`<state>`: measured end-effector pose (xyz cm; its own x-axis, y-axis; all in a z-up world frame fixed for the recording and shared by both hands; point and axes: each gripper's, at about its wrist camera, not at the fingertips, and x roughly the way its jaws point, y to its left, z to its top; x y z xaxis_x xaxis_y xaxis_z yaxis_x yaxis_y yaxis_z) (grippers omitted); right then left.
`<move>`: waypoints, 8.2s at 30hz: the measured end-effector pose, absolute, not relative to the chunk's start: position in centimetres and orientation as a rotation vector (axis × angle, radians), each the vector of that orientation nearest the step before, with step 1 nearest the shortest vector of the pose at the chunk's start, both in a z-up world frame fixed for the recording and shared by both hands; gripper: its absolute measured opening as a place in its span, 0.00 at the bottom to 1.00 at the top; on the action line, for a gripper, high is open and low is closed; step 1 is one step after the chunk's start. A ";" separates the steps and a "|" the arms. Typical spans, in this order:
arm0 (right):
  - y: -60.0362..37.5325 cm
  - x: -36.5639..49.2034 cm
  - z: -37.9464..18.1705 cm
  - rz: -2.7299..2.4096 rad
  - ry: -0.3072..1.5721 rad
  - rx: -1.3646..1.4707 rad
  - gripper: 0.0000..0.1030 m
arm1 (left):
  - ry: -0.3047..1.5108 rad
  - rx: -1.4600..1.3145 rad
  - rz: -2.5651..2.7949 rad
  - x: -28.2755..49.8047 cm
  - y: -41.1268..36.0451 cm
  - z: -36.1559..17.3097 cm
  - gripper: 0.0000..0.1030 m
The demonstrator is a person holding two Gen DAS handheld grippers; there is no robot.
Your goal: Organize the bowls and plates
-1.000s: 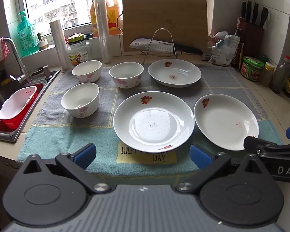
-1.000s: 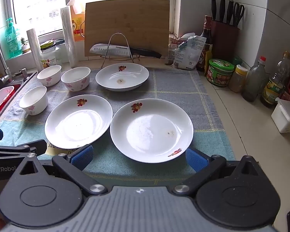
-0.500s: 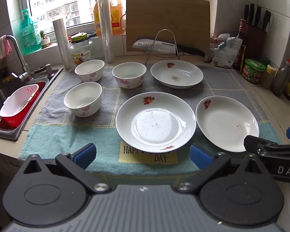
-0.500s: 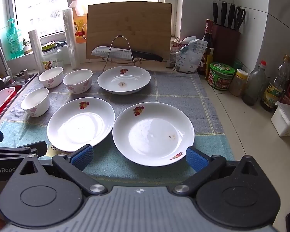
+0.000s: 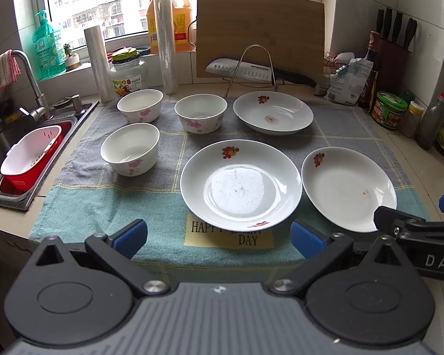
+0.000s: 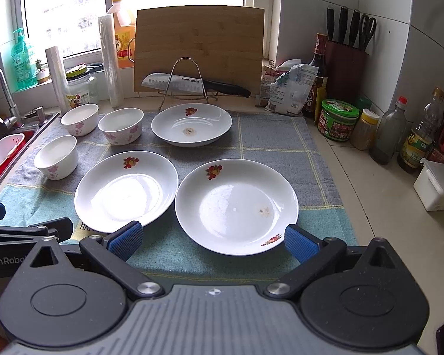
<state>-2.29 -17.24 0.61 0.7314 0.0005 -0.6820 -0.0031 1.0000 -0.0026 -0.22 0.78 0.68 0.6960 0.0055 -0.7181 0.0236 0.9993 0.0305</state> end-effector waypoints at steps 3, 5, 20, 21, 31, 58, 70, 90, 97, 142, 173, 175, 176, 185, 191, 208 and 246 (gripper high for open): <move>-17.2 -2.4 0.7 0.003 0.744 -0.005 1.00 | 0.796 0.037 -0.008 -0.3 0.8 0.7 0.99; -17.1 -2.6 0.8 0.003 0.740 -0.007 1.00 | 0.795 0.036 -0.007 -0.3 0.9 0.8 0.99; -17.1 -2.7 0.8 0.004 0.736 -0.010 1.00 | 0.795 0.031 -0.005 -0.4 1.0 0.9 0.99; -17.1 -2.7 0.8 0.003 0.735 -0.009 1.00 | 0.794 0.031 -0.006 -0.4 1.0 0.9 0.99; -17.1 -2.7 1.1 0.003 0.733 -0.010 1.00 | 0.794 0.027 -0.003 -0.4 1.2 1.0 0.99; -17.7 -2.9 1.1 0.106 0.647 -0.044 1.00 | 0.767 0.059 -0.044 -0.2 0.4 0.7 0.99; -20.3 -3.0 -1.2 0.169 0.592 -0.075 1.00 | 0.722 0.070 -0.097 0.1 -0.5 -0.2 0.99; -24.6 0.3 -10.4 0.159 0.726 -0.001 1.00 | 0.805 0.093 -0.222 1.3 -1.7 -2.7 0.99; -24.5 1.7 -12.4 0.156 0.759 -0.007 1.00 | 0.822 0.112 -0.224 2.0 -1.7 -3.0 0.99; -23.0 3.3 -13.5 0.101 0.723 -0.056 1.00 | 1.015 0.526 -0.975 22.9 -15.2 -9.7 0.99; -23.5 3.1 -13.7 0.178 0.662 -0.080 1.00 | 1.120 0.632 -1.046 24.0 -16.7 -10.3 0.96; -23.5 3.1 -13.8 0.189 0.659 -0.084 1.00 | 1.127 0.638 -1.065 24.2 -16.9 -10.2 0.95; -23.6 3.2 -13.8 0.197 0.656 -0.086 1.00 | 1.132 0.640 -1.071 24.4 -16.9 -10.1 0.95; -23.5 3.7 -13.6 0.214 0.683 -0.092 1.00 | 1.144 0.629 -1.087 25.2 -17.5 -9.5 0.86; -23.3 4.0 -13.4 0.222 0.698 -0.111 1.00 | 1.149 0.630 -1.108 24.8 -17.6 -9.2 0.79; -23.4 4.7 -12.7 0.198 0.725 -0.131 1.00 | 1.091 0.635 -1.118 24.3 -17.4 -8.2 0.76; -30.6 13.2 -12.2 0.165 0.723 -0.206 1.00 | 0.985 0.536 -1.073 31.3 -25.2 -7.9 0.76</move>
